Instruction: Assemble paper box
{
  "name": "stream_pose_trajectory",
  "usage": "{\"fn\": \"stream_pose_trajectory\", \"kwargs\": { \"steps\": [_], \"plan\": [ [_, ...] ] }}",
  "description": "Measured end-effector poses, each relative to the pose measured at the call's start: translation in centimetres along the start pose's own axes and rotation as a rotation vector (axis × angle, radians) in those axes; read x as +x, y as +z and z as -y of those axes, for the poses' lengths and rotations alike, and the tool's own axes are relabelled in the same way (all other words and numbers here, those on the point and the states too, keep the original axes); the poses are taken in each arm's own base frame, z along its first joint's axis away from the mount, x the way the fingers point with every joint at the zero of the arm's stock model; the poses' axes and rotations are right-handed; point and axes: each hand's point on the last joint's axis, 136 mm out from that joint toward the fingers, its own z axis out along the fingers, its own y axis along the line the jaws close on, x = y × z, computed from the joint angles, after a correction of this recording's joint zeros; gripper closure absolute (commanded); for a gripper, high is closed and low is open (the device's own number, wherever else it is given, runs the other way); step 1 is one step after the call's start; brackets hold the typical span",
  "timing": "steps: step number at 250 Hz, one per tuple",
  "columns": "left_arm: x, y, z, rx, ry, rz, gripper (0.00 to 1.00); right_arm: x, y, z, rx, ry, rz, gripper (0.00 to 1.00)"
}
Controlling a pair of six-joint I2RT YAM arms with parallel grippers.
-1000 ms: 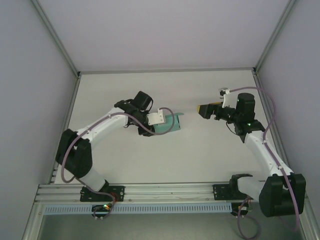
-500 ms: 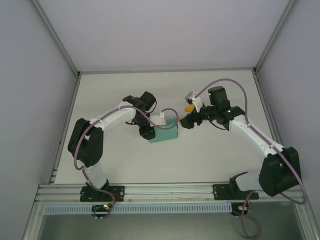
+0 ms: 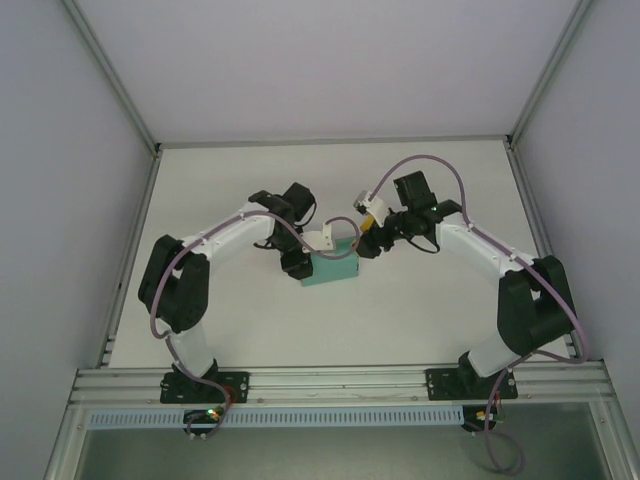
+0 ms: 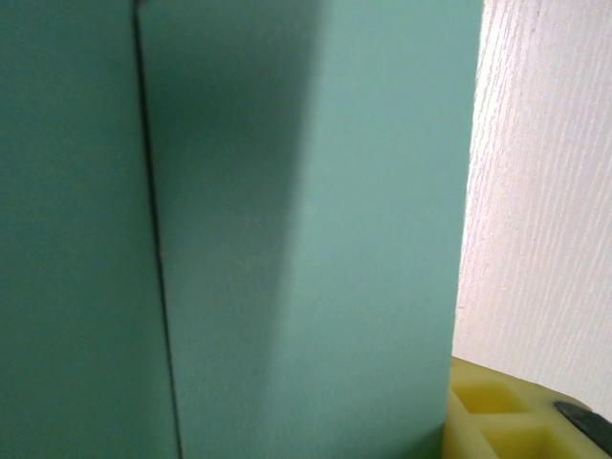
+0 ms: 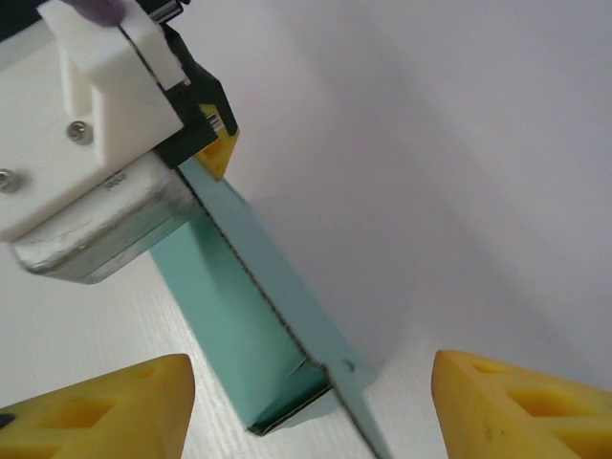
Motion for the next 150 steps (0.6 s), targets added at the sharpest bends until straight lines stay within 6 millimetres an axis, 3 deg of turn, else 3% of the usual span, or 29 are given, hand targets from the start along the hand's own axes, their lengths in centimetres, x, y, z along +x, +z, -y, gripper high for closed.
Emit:
{"fn": "stream_pose_trajectory", "kwargs": {
  "steps": [40,66,126,150],
  "plan": [
    [0.0,0.0,0.1,0.002,0.001,-0.002,0.56,0.2,0.2,0.3,0.006,0.001,-0.018,0.62],
    [-0.1,0.0,0.1,0.003,0.002,-0.004,0.56,0.7,0.2,0.5,0.020,0.007,-0.043,0.63],
    [-0.2,0.0,0.1,0.002,0.004,-0.004,0.57,1.6,0.2,0.7,0.044,0.028,-0.085,0.92],
    [-0.4,0.0,0.0,-0.005,0.007,-0.006,0.57,1.8,0.3,0.3,0.040,0.050,-0.099,0.95]
  ]
}}
